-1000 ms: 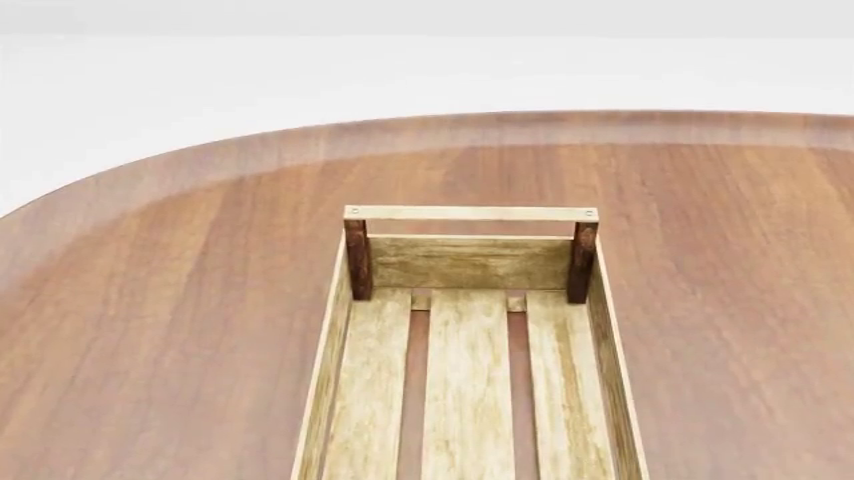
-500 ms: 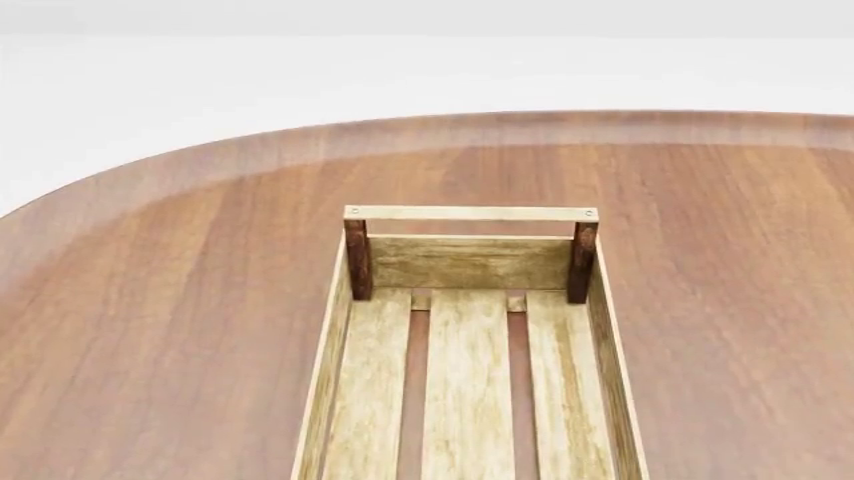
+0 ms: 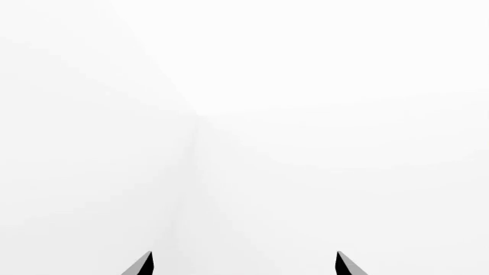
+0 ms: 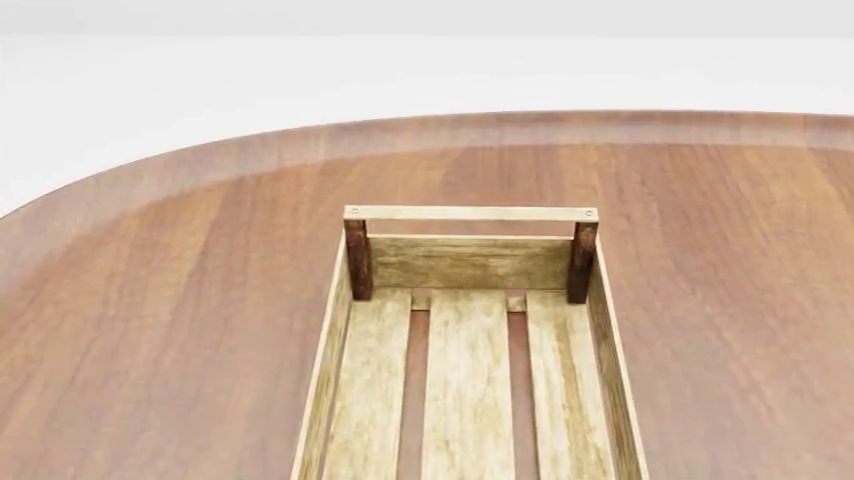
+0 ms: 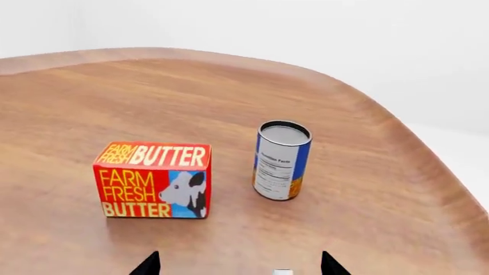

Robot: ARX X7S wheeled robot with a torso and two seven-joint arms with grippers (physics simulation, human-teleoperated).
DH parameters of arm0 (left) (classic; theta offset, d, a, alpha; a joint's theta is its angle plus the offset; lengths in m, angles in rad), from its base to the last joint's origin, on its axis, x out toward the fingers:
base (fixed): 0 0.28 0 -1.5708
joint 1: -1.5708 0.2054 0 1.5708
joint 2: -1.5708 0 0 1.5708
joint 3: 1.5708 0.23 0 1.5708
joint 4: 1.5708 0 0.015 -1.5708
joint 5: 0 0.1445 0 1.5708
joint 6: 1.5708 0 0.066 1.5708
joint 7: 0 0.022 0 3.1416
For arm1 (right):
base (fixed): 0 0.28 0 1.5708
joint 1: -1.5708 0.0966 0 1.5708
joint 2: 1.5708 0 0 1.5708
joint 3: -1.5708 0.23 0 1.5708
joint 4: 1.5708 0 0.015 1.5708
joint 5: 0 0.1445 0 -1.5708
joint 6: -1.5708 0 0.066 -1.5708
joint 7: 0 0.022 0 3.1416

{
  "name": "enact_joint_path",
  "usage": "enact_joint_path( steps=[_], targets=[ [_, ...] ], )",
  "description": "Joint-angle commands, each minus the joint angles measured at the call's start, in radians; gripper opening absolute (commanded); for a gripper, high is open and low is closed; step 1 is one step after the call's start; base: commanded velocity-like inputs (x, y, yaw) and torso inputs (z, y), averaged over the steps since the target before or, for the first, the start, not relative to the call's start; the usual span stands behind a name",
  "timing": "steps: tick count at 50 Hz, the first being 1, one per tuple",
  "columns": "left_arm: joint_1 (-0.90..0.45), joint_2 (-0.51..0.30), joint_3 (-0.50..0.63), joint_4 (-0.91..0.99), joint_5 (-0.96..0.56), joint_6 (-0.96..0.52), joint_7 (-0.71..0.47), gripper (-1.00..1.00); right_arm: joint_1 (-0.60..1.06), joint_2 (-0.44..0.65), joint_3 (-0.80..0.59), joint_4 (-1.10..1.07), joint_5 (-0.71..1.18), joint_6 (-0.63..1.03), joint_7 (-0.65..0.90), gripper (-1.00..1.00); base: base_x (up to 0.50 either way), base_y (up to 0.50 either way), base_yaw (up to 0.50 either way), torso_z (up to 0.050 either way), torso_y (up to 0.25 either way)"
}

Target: Pick up the cream cheese and put it in the tray.

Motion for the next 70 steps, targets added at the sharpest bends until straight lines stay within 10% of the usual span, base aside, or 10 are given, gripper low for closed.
enact_joint_path(
  steps=[1,70],
  targets=[
    [-0.003,0.0,0.004,-0.003,0.0,-0.004,-0.001,1.0,0.005,0.012,-0.014,0.022,0.037,0.03,-0.041,1.0,0.0,0.0,0.0,0.0,0.0],
    [-0.002,-0.002,0.01,0.001,0.009,-0.016,-0.019,1.0,-0.043,0.07,0.061,0.069,0.156,0.091,-0.087,1.0,0.0,0.0,0.0,0.0,0.0]
  ],
)
